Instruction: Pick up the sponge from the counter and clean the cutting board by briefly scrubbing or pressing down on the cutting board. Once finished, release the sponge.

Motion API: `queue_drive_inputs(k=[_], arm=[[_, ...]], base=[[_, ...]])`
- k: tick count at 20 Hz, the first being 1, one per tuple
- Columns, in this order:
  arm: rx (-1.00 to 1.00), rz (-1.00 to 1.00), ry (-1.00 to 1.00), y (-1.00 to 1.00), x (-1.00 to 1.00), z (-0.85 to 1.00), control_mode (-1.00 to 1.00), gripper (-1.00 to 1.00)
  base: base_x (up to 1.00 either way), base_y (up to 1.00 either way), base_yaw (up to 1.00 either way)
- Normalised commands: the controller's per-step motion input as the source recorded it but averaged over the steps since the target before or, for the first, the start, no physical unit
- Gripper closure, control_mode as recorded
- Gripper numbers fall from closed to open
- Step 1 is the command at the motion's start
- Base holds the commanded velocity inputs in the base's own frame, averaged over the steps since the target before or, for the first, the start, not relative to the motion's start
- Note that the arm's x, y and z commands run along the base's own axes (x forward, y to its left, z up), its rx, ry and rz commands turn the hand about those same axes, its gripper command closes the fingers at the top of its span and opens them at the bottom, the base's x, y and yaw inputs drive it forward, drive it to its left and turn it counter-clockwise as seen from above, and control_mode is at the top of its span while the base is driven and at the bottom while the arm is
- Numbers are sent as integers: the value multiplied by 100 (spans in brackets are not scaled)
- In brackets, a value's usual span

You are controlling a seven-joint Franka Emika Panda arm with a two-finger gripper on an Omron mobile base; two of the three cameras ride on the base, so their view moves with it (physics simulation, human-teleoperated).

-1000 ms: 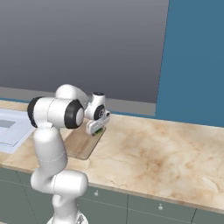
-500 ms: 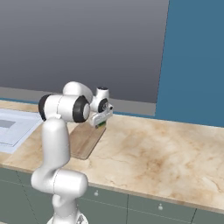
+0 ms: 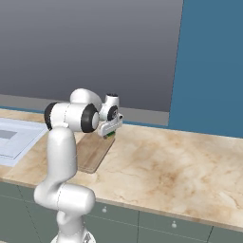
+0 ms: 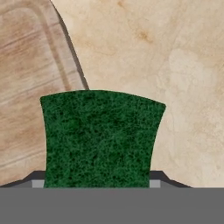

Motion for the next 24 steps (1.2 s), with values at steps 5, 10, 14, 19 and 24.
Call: queue_drive_inputs(k=[5, 10, 14, 19, 24], arm=[[0, 5, -2, 18, -25, -34, -100, 100], [0, 2, -13, 25, -31, -7, -100, 100], [0, 1, -8, 32, -32, -9, -100, 100], [0, 3, 0, 35, -32, -22, -100, 100], [0, 3, 5, 27, -47, -25, -100, 100]], base=[[0, 0, 0], [0, 0, 0], [0, 0, 0], [0, 0, 0], [0, 0, 0]])
